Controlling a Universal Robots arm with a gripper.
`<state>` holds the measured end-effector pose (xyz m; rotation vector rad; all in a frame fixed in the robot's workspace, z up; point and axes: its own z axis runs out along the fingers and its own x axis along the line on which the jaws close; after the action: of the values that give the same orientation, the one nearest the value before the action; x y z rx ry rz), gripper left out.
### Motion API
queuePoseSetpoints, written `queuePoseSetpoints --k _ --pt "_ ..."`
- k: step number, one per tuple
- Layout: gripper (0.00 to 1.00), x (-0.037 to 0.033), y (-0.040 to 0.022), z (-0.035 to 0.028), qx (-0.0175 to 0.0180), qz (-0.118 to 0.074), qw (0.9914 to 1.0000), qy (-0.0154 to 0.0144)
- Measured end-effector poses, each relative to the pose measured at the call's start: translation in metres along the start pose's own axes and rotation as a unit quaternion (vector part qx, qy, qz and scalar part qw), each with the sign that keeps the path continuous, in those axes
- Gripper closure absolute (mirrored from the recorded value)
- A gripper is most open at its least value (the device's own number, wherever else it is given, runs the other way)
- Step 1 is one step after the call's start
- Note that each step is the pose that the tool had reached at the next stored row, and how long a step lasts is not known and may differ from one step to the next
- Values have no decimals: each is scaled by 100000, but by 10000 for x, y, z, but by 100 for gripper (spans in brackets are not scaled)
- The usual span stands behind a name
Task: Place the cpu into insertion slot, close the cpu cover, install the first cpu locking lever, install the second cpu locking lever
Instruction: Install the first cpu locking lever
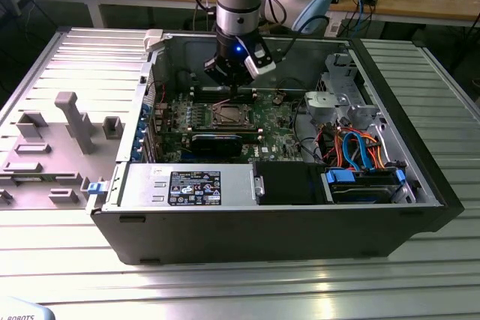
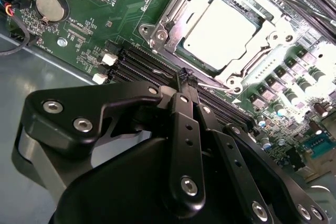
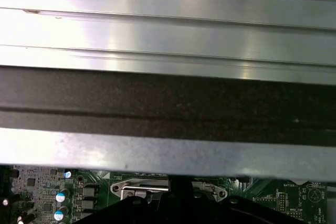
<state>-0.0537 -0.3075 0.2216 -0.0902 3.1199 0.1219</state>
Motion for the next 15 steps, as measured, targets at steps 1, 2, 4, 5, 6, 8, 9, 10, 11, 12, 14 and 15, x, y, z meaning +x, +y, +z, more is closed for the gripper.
queuePoseSetpoints --k 1,2,4,5,6,8,9,10,11,12,14,15 --pt "89 -3 -1 6 1 -5 100000 1" --pt "89 -6 -1 10 0 -3 100000 -2" --pt "89 -20 -3 24 0 2 100000 -2" --pt "89 -26 -4 31 1 0 100000 -1" --pt "89 -32 -5 41 -4 -2 100000 -3" --pt "89 -40 -7 58 -1 1 100000 -1" --pt "89 -43 -7 64 0 -1 100000 -1" --pt "89 -49 -9 76 -2 0 100000 -1" --pt "89 -54 -10 85 -3 0 100000 -2" --pt "89 -58 -10 91 0 -1 100000 0" --pt "89 -71 -12 110 -4 -3 100000 -1" --pt "89 -78 -14 121 -2 -1 100000 -1"
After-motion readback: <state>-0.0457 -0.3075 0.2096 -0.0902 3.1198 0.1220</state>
